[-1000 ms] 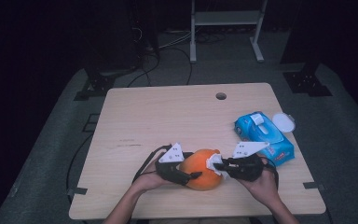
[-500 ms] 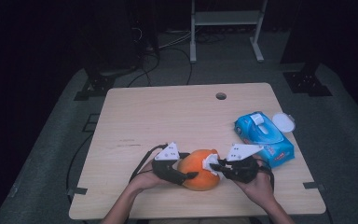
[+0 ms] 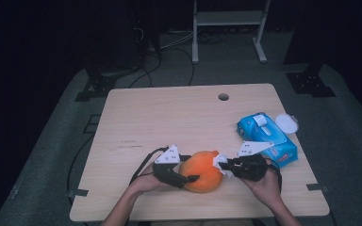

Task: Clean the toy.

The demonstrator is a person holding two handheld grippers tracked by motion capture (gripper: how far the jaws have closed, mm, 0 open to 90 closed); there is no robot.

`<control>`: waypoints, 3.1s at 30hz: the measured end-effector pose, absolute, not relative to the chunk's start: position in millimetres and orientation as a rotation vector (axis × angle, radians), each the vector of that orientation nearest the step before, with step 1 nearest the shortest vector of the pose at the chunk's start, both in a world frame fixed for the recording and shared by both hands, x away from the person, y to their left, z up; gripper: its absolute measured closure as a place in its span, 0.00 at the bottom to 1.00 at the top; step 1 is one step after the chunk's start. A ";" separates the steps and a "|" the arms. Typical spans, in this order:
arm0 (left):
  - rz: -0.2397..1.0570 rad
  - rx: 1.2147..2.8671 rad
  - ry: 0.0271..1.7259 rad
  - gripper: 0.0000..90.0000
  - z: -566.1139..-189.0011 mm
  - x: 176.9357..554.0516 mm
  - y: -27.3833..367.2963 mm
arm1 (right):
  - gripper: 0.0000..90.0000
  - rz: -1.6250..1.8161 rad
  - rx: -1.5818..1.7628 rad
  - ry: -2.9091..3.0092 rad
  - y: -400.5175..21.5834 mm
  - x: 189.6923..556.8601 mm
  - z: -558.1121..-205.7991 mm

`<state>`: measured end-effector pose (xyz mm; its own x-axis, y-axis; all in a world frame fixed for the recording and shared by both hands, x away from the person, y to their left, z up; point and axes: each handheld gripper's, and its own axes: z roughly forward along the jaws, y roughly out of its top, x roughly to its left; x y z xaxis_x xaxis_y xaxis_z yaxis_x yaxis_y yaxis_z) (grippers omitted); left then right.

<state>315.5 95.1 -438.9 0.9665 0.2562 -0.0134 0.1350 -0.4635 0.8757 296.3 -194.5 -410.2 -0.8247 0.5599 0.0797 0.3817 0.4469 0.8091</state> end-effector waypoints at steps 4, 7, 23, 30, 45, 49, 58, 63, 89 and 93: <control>0.152 2.069 0.253 0.29 -438.0 314.0 94.8 | 0.89 1.350 0.780 2.482 -189.3 293.8 -404.6; 0.144 2.063 0.256 0.29 -439.5 315.4 97.1 | 0.89 1.349 0.825 2.491 -195.0 298.2 -410.3; 0.200 2.107 0.170 0.27 -429.8 302.9 77.5 | 0.89 1.349 0.755 2.482 -188.5 286.6 -394.3; 0.074 2.038 0.351 0.12 -431.8 317.9 86.1 | 0.89 1.299 0.754 2.508 -196.9 287.6 -401.2; 0.040 2.058 0.341 0.18 -425.5 307.1 74.7 | 0.89 1.249 0.577 2.543 -186.4 265.2 -387.1; -0.001 2.046 0.392 0.17 -432.7 311.1 70.7 | 0.89 1.259 0.587 2.563 -194.0 267.7 -388.0; 0.134 2.124 0.311 0.28 -416.7 292.2 54.3 | 0.89 1.233 0.491 2.538 -164.2 260.3 -374.3; 0.039 2.063 0.350 0.13 -427.6 303.6 62.1 | 0.89 1.225 0.482 2.559 -166.8 259.0 -374.4; 0.082 2.080 0.318 0.25 -424.1 287.8 42.0 | 0.89 1.162 0.481 2.593 -172.5 256.6 -360.3; 0.132 2.108 0.277 0.28 -420.6 281.4 36.8 | 0.89 1.150 0.470 2.593 -164.3 253.8 -362.7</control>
<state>281.4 36.8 -420.6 0.9684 0.2490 -0.0164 0.1442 -0.5047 0.8512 253.8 -164.3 -362.7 -0.9124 0.3948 -0.1083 0.1846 0.6330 0.7518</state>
